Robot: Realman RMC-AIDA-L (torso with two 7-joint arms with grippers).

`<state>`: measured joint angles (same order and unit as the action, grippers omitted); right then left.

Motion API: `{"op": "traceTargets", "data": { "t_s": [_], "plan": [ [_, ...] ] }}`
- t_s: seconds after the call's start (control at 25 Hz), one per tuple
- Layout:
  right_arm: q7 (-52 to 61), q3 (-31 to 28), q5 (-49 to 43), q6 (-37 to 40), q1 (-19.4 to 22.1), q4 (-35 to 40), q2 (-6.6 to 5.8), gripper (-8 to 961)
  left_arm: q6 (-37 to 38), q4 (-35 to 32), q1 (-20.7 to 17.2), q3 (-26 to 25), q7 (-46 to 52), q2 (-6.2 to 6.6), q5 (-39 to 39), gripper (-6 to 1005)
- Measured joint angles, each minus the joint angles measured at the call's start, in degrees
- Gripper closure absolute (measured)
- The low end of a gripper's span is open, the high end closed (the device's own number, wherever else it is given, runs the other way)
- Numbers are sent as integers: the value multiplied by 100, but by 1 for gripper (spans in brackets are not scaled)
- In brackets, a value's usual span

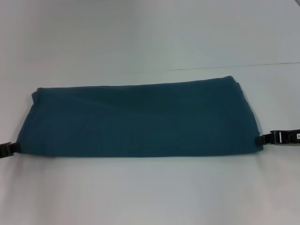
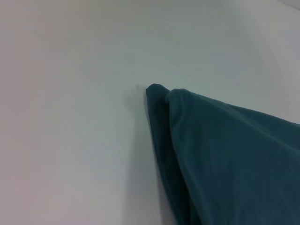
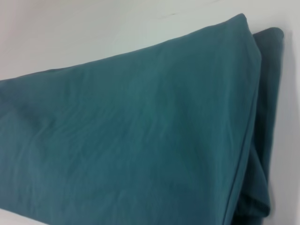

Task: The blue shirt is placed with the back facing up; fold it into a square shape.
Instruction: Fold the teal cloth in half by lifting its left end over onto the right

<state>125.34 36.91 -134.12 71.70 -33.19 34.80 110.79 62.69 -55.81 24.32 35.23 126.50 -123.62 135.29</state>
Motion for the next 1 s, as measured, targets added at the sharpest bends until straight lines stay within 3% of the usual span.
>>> {"op": "traceTargets", "data": {
  "t_s": [0.6, 1.0],
  "plan": [
    [-62, 0, 7, 8, 74, 10, 38, 873, 223, -182, -153, -52, 6, -22, -9, 993],
    [-123, -337, 19, 98, 55, 205, 44, 864, 379, -186, -44, -236, 6, 46, -11, 980]
  ]
}}
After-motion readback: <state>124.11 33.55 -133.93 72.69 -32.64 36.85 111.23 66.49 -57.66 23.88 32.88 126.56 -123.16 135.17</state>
